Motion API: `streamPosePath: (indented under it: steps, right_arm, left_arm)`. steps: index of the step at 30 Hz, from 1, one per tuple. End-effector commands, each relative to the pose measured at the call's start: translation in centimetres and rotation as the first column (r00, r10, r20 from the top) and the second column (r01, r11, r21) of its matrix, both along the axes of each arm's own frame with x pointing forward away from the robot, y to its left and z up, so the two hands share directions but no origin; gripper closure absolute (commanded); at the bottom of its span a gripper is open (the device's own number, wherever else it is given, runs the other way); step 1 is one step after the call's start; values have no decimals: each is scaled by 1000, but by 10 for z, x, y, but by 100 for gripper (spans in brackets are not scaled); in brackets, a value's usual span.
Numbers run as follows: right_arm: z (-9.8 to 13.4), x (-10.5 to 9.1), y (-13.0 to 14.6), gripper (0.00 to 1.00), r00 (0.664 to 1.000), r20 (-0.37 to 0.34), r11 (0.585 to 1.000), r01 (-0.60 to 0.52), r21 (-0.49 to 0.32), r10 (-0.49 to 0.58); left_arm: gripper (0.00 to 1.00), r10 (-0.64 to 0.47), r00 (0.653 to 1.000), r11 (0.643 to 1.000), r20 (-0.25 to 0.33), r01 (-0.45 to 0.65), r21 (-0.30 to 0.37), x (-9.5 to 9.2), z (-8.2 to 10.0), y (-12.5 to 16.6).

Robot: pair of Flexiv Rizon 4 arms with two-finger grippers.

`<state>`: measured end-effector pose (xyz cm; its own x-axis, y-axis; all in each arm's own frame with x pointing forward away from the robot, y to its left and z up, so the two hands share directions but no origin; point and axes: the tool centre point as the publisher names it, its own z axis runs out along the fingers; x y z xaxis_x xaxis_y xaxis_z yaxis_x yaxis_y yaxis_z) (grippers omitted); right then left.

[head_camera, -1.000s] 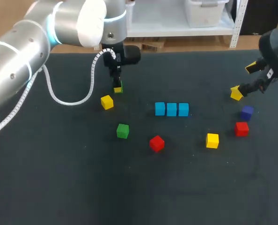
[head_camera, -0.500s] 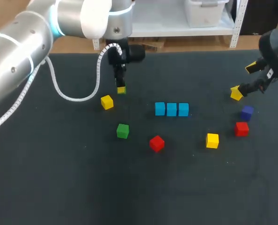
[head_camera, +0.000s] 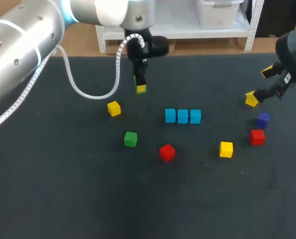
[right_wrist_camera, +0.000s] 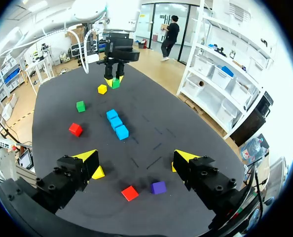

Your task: Place the blue cubes, place green cubes on the blue cubes, place the yellow cubes on the green cubes, then place the red cubes on the yellow cubes, and place purple cube on the red cubes.

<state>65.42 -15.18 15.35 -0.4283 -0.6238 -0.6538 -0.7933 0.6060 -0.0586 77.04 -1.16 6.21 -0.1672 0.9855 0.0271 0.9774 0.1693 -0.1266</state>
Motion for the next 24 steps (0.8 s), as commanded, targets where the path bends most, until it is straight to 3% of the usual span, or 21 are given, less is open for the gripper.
streamPosePath:
  steps: [1, 10, 24]
  right_arm:
    - [0, -1, 0, 0, 1000, 2, 1000, 0, 1, 0]
    - [0, -1, 0, 0, 1000, 2, 1000, 0, 1, 0]
    - [0, -1, 0, 0, 1000, 2, 1000, 0, 1, 0]
  left_arm:
    - [100, -21, 999, 1000, 31, 21, 8, -16, 6, -14]
    - [100, -105, 994, 994, 30, 105, -9, -41, 10, -48]
    - [100, -142, 987, 988, 70, 146, -53, -45, -4, -64]
